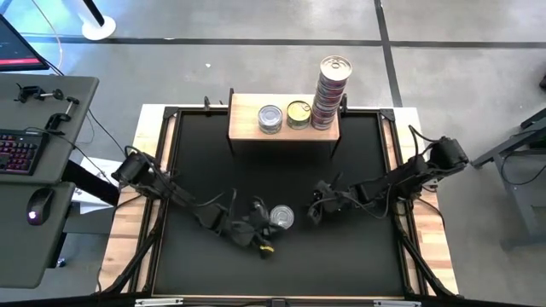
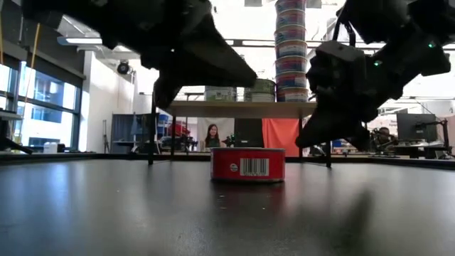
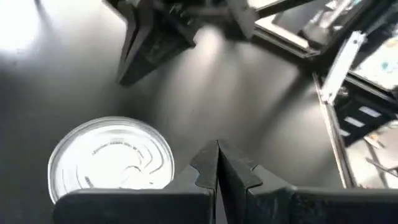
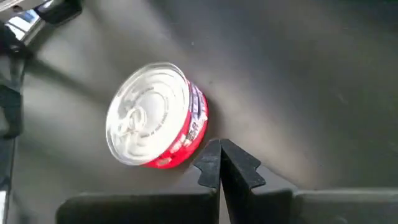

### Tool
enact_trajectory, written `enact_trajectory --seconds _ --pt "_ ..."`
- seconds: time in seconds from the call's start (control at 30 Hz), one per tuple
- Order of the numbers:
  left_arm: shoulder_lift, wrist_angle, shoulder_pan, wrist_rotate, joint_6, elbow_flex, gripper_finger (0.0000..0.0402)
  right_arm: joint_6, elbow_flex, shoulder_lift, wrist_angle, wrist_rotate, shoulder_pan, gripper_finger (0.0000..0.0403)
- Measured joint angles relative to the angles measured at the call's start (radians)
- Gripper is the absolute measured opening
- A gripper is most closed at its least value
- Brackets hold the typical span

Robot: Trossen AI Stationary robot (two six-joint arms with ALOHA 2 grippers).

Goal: Stack canned seafood by type on shelf
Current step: Put the red tuna can on the shelf

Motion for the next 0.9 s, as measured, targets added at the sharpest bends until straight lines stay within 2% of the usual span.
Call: enact_trajectory --seconds 0.2,0.4,0.57,0.7,0.8,0.9 --pt "-0.036 0.067 0.065 0.106 0.06 -0.142 0.0 0.062 0.003 0.04 0.078 0.0 -0.037 0.0" --pt "-0.059 0.201 0.12 0.214 0.211 -0.261 0.0 0.11 0.102 0.146 0.037 -0.061 -0.04 0.0" --pt "-0.08 0.346 0.186 0.335 0.322 -0.343 0.0 0.16 0.234 0.186 -0.168 -0.072 -0.008 0.0" --pt "-0.083 0.348 0.227 0.468 0.406 -0.368 0.0 0.176 0.339 0.198 -0.372 -0.072 -0.005 0.0" --pt "-0.096 0.335 0.219 0.565 0.465 -0.369 0.0 0.173 0.42 0.202 -0.493 -0.075 -0.007 0.0" --pt "-0.096 0.301 0.189 0.578 0.52 -0.369 0.0 0.169 0.481 0.201 -0.577 -0.088 0.001 0.0"
